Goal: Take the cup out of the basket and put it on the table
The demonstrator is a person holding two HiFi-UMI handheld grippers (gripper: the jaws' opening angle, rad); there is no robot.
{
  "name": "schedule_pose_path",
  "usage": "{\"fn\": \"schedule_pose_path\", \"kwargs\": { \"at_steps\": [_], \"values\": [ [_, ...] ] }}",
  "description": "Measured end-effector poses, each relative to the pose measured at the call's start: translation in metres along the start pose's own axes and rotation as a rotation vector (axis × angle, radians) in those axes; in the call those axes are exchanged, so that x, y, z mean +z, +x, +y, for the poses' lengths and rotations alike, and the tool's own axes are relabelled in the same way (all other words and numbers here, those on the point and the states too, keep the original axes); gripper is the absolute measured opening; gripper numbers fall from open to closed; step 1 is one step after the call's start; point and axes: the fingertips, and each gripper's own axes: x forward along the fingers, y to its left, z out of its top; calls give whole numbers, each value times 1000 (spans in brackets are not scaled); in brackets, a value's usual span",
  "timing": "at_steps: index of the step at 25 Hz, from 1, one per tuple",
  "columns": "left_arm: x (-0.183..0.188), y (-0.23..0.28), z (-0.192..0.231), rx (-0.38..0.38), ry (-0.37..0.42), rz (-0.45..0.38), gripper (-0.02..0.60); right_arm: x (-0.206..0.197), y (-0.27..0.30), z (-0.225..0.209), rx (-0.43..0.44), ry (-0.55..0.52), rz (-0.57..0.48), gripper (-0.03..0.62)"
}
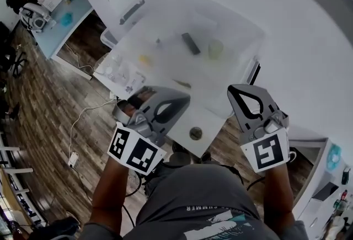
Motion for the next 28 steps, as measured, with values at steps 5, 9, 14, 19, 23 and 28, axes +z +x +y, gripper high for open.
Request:
{"fn": "schedule_pose_path", "kwargs": {
  "at_steps": [5,9,14,19,23,28],
  "values": [
    [-20,2,12,-29,-3,-37,9,1,26,-6,-30,4,43,12],
    [-34,5,15,-45,-26,-47,9,-6,43,-13,-40,14,69,12],
    [-47,16,28,-39,-40,-29,9,-25,69,-30,-13,23,106,12],
    [-56,25,38,-6,-80,-5,9,-50,103,-45,48,32,141,12],
    [-66,34,50,17,-106,23,9,-80,137,-66,89,53,194,12],
    [-79,42,60,54,-158,49,9,-128,184,-81,176,61,302,12]
  ]
}}
